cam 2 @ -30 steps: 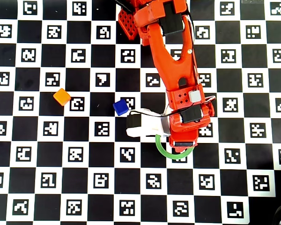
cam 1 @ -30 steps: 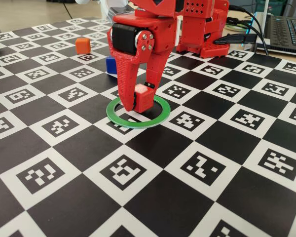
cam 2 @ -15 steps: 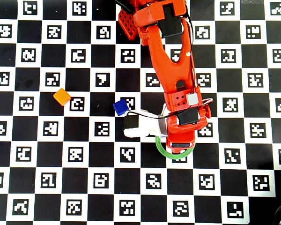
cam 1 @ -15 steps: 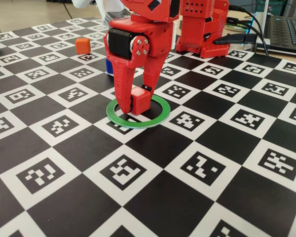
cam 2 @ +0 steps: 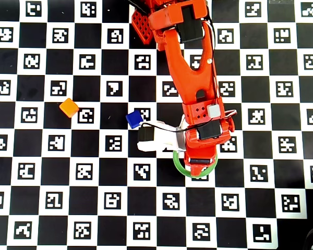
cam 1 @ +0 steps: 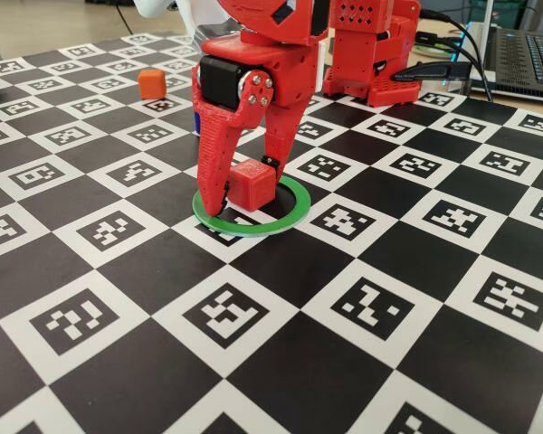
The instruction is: Grab the red cube then put it in the green circle then put the blue cube on top and finally the orange cube on top
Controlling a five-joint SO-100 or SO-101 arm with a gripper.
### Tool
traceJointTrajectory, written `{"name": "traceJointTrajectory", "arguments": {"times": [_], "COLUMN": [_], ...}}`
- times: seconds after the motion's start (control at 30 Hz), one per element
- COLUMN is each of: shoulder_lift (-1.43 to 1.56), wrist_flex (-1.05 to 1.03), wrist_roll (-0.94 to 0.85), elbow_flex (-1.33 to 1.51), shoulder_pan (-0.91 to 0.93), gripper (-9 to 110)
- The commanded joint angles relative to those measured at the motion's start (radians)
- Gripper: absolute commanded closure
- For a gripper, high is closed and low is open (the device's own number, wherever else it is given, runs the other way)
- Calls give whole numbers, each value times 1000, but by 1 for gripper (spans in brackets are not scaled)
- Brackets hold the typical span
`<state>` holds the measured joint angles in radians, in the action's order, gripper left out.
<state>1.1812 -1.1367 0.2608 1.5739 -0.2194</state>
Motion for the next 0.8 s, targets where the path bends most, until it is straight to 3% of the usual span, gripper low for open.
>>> {"name": "traceJointTrajectory", "arguments": {"times": [0.0, 0.4, 0.7, 0.77], "shoulder_lift": [37, 95, 330, 385], "wrist_flex": [-71, -328, -472, -488], "wrist_roll": [9, 38, -192, -350], "elbow_flex": [-91, -316, -362, -341], "shoulder_pan": [0, -15, 107, 161], "gripper": [68, 68, 68, 68]}}
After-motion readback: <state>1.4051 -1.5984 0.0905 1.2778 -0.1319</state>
